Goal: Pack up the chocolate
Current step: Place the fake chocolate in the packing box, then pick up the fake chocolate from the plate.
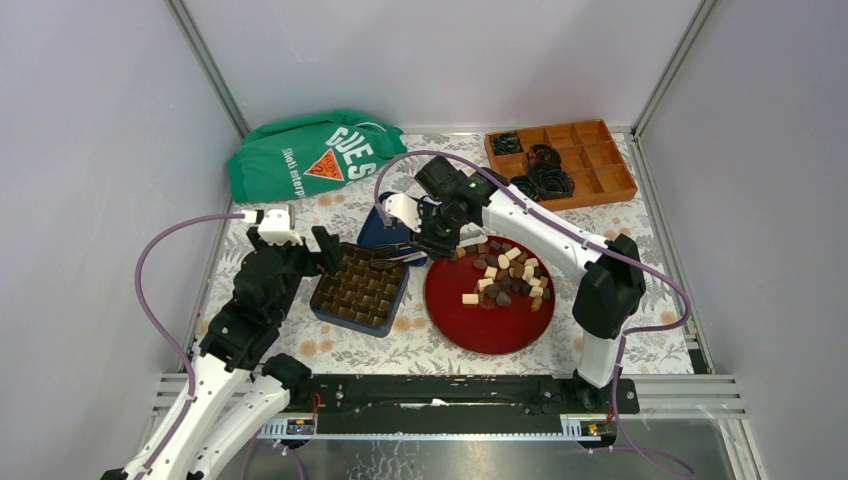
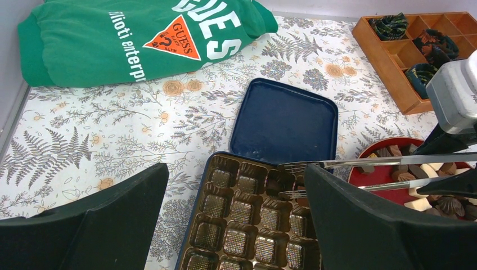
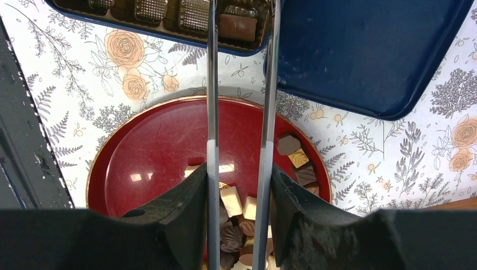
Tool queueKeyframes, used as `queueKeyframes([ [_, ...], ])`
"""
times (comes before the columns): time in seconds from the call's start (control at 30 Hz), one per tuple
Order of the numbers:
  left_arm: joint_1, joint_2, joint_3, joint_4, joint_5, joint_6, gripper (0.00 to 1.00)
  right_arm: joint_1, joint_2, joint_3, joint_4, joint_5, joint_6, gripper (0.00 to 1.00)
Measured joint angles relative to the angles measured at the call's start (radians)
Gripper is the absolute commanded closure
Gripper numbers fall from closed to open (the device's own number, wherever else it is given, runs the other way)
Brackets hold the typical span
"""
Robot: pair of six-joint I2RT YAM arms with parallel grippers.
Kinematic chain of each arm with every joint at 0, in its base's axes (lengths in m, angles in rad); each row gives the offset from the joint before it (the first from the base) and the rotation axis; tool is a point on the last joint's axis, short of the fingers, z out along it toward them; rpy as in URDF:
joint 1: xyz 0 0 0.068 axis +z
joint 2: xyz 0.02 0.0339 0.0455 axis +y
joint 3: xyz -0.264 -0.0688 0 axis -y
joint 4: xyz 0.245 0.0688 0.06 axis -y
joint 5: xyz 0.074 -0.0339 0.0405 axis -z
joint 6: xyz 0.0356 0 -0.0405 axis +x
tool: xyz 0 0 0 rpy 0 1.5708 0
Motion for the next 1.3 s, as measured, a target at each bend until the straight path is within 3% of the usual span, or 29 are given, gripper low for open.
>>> queueKeyframes([
  [0.17,0.000,-0.002,0.000,0.000,0.000,0.000,0.02,-0.003,-0.037,-0.025,0.001,-0.010,0.000,0.55],
  [0.3,0.000,-0.002,0.000,0.000,0.006,0.000,0.01,-0.043,-0.158,-0.114,-0.004,-0.069,-0.001,0.55],
  [0.57,0.000,0.011,0.000,0.000,0.049,-0.001,0.01,-0.327,-0.482,-0.370,-0.009,-0.217,-0.021,0.55],
  [0.83,0.000,0.064,0.000,0.001,0.095,-0.001,0.02,-0.514,-0.738,-0.666,-0.072,-0.205,-0.058,0.55],
  [1.03,0.005,0.085,0.000,0.001,0.117,-0.001,0.01,-0.517,-0.787,-0.735,-0.111,-0.195,-0.100,0.55],
  [1.3,0.006,0.085,0.000,0.001,0.122,-0.001,0.01,-0.517,-0.709,-0.745,-0.117,-0.195,-0.160,0.55],
])
